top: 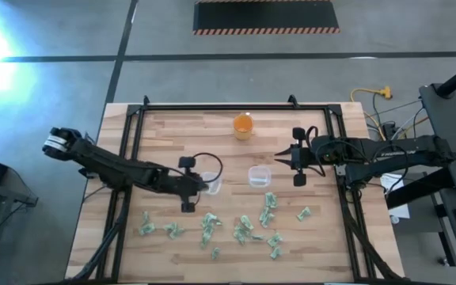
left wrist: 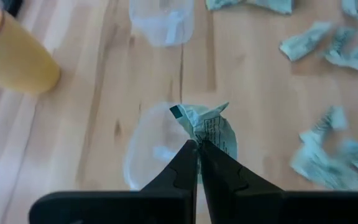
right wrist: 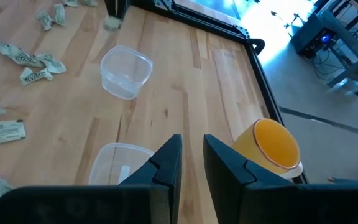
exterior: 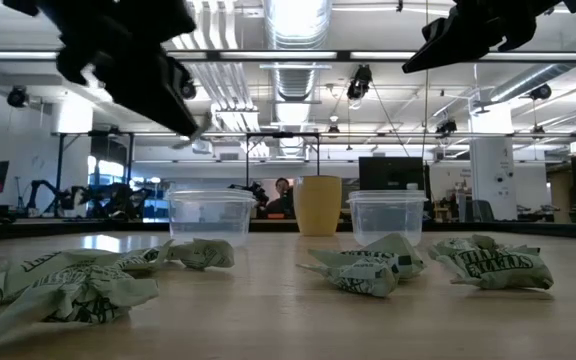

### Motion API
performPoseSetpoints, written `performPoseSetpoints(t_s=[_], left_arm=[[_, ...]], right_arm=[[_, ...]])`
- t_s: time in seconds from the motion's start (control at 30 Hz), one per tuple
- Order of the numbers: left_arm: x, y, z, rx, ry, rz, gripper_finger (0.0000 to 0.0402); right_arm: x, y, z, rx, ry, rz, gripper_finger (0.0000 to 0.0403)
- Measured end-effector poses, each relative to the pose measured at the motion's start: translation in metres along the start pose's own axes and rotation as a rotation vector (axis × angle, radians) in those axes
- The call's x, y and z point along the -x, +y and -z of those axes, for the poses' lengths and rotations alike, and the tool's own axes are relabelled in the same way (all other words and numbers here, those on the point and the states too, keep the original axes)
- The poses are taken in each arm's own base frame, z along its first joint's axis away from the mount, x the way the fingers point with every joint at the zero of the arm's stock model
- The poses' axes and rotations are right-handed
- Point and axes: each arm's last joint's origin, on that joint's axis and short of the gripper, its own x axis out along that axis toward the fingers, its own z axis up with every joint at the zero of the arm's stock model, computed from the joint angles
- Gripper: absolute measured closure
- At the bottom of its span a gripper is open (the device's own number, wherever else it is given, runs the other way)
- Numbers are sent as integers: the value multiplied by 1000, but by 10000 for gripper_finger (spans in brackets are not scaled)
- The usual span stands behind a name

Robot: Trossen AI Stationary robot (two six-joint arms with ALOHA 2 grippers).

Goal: Pick and place items into bin
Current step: Put the green sweetener bag into the left transparent food container

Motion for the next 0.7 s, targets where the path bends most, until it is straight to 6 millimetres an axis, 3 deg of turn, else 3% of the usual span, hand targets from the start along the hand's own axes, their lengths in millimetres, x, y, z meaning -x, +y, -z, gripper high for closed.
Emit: performPoseSetpoints(t_s=[0.33,0.5,0.7], left_arm=[[-45,8,9,-36,127,-63,401],[-50,6,11,-94,143,-60,390],[-47,9,8,-114,129,-102,328]], right_arm=[[0,0,1,-17,5,-2,346],[-1,1,2,-16,8,-3,346],[-2,1,4,-30,13,-5,346]])
